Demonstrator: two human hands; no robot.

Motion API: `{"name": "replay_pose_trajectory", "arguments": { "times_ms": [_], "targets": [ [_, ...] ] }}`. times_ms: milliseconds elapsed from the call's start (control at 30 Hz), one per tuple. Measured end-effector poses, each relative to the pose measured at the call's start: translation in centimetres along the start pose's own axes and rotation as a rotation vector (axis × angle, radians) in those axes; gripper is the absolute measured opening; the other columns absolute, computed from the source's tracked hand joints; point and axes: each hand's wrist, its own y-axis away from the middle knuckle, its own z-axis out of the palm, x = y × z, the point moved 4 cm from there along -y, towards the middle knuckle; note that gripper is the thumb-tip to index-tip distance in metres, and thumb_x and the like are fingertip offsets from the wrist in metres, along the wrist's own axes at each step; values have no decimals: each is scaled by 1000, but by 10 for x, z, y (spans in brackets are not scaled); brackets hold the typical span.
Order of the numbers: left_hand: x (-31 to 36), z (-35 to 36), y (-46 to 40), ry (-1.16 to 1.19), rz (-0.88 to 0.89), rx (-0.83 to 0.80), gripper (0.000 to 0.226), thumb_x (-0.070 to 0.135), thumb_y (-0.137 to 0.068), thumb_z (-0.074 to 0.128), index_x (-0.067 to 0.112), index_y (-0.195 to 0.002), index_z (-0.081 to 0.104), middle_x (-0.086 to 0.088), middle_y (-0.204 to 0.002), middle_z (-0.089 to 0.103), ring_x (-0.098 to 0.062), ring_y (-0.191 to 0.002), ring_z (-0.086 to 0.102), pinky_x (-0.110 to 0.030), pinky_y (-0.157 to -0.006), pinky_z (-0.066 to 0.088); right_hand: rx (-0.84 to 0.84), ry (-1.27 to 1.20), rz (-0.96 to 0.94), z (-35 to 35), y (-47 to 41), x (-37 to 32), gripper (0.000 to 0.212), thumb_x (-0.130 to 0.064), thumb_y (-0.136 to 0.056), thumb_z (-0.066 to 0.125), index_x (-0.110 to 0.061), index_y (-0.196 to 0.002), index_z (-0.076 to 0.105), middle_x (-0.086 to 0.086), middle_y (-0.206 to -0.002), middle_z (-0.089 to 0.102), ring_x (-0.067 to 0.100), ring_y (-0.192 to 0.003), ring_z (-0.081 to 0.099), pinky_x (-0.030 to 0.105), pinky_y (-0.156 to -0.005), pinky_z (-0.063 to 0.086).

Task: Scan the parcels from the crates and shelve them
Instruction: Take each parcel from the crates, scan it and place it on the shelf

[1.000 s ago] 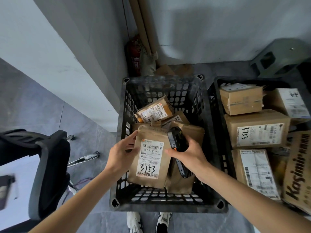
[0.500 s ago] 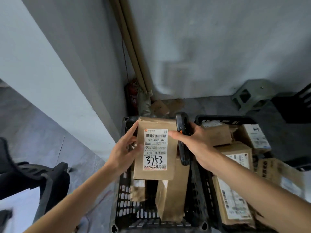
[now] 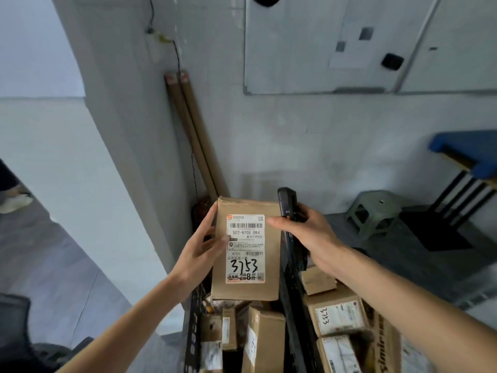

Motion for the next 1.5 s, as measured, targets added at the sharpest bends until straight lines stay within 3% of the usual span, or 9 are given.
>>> {"name": "replay_pose_trajectory", "arguments": {
  "times_ms": [300, 567, 733, 900, 1000, 1167, 1267, 1367, 1500],
  "targets": [
    [59, -12, 24, 82, -31, 114, 49, 46, -80, 70, 28, -124, 57, 2, -119, 71, -17, -105, 71, -39, -84, 61, -9, -19, -101, 0, 61, -50, 32, -23, -80, 87, -26, -109, 74, -12, -100, 79, 6, -93, 75, 27, -83, 55],
    [104, -6, 70, 50, -2, -66, 57, 42, -88, 68, 45, -142, 50, 10, -119, 72, -11, -111, 68, -43, -97, 55, 137, -60, -123, -10, 136, -66, 33, -27, -78, 88, -25, -108, 74, -9, -103, 79, 13, -102, 73, 30, -87, 54],
    [128, 28, 98, 52, -2, -204, 51, 34, -99, 59, 56, -141, 42, 17, -116, 73, 0, -103, 69, -29, -81, 54, 215, -92, -119, -35, 196, -68, 35, -27, -78, 88, -24, -110, 74, -8, -104, 79, 14, -102, 74, 40, -98, 54],
    [159, 83, 120, 24, 51, -251, 38, 35, -99, 60, 53, -132, 51, 14, -111, 75, -1, -97, 71, -25, -78, 51, 328, -123, -128, -81, 263, -70, 31, -27, -79, 86, -30, -107, 74, -11, -98, 79, 8, -93, 75, 28, -85, 54],
    [178, 126, 134, 20, 64, -250, 22, 41, -98, 60, 35, -119, 58, 7, -106, 77, -15, -95, 74, -33, -80, 55, 401, -123, -109, -114, 305, -65, 31, -29, -79, 86, -32, -108, 74, -11, -101, 79, 12, -98, 75, 36, -92, 55],
    [210, 210, 175, 38, 94, -342, 17, 32, -99, 60, 24, -111, 68, 10, -96, 78, -9, -88, 74, -17, -69, 54, 524, -180, -96, -178, 381, -56, 40, -33, -78, 87, -34, -115, 72, -12, -105, 79, 15, -105, 73, 42, -98, 53],
    [227, 265, 209, 29, 101, -493, 26, 26, -99, 60, 35, -122, 67, 10, -105, 77, -10, -97, 72, -33, -87, 56, 595, -270, -94, -221, 434, -46, 34, -28, -84, 83, -34, -116, 73, -10, -109, 78, 19, -111, 70, 49, -104, 50],
    [241, 318, 249, 42, 35, -623, 36, 34, -96, 61, 56, -125, 58, 14, -112, 74, -11, -105, 67, -27, -76, 54, 658, -356, -115, -258, 493, -36, 33, -24, -87, 80, -31, -118, 72, -9, -115, 77, 24, -120, 66, 57, -110, 45],
    [249, 382, 305, 55, -14, -711, 48, 44, -89, 67, 62, -131, 54, 5, -126, 69, -24, -115, 64, -49, -88, 59, 734, -398, -160, -298, 576, -18, 32, -15, -90, 76, -24, -120, 72, -5, -115, 77, 19, -107, 73, 53, -101, 55]
  ]
}}
